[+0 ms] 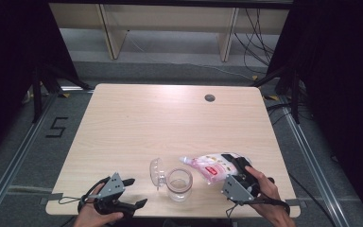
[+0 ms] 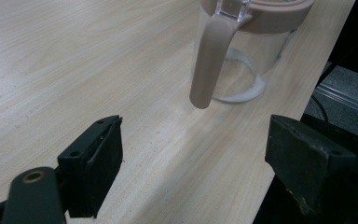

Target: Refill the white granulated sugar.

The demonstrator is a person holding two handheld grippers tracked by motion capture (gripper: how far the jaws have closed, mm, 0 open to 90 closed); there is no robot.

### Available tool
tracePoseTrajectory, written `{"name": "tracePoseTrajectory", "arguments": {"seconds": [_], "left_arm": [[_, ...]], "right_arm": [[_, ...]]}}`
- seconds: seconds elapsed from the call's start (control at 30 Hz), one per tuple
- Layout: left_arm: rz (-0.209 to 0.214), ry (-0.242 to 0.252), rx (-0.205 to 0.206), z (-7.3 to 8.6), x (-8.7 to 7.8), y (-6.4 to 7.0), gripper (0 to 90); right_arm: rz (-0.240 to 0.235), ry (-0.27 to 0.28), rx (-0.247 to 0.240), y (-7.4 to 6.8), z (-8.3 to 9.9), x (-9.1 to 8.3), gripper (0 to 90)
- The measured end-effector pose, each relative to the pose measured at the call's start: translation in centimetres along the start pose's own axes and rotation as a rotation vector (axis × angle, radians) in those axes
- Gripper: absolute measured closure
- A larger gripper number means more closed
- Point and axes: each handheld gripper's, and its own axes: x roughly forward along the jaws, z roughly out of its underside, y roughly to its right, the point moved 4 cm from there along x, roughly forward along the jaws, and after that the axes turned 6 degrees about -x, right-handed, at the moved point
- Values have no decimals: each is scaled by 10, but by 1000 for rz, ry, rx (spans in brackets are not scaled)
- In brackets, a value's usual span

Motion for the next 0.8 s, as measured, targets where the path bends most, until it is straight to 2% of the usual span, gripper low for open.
{"name": "tracePoseTrajectory", "arguments": {"seconds": [0.07, 0.1, 0.13, 0.23, 0.27, 0.3, 0.37, 0.4, 0.47, 0.5, 0.53, 0.6, 0.63, 0.7, 0.73, 0.77, 0.8], "left_arm": [[-1, 1, -2, 0, 0, 0, 185], [-1, 2, -6, 0, 0, 0, 185], [-2, 1, -6, 0, 0, 0, 185], [3, -3, 0, 0, 0, 0, 185], [3, -15, 12, 0, -2, 0, 185], [4, -16, 9, 0, -2, 1, 185], [7, -10, 1, 0, -1, 2, 185], [3, -13, 7, 1, -1, 1, 185], [3, -11, 5, 1, -1, 1, 185], [-8, -27, 23, 1, -2, -1, 185], [-8, -27, 23, 1, -2, -1, 185], [-2, -15, 8, 1, -2, 0, 185], [1, -16, 11, 1, -2, 0, 185], [-4, -16, 10, 1, -2, 0, 185], [2, -15, 2, 1, -1, 0, 185], [2, -15, 2, 1, -1, 0, 185], [-1, -17, 5, 1, -1, 0, 185]], "right_arm": [[1, -13, 14, -2, -1, -1, 484], [1, -13, -10, -3, -2, 0, 484], [-4, -26, -62, -4, -5, -1, 485], [-2, -34, -85, -7, -7, -1, 485], [-2, -65, -78, -9, -8, -3, 486], [0, -63, -121, -7, -10, -3, 486], [3, -52, -105, -10, -10, -3, 486], [16, -69, -180, -7, -12, -3, 487], [20, -77, -168, -9, -12, -5, 487], [24, -84, -179, -9, -13, -5, 487], [28, -84, -217, -8, -14, -5, 488], [33, -83, -235, -9, -15, -5, 488], [39, -99, -299, -9, -18, -6, 489], [37, -110, -307, -10, -19, -6, 490], [36, -135, -340, -11, -19, -6, 491], [36, -135, -340, -11, -19, -6, 491], [35, -122, -410, -7, -22, -6, 492]]}}
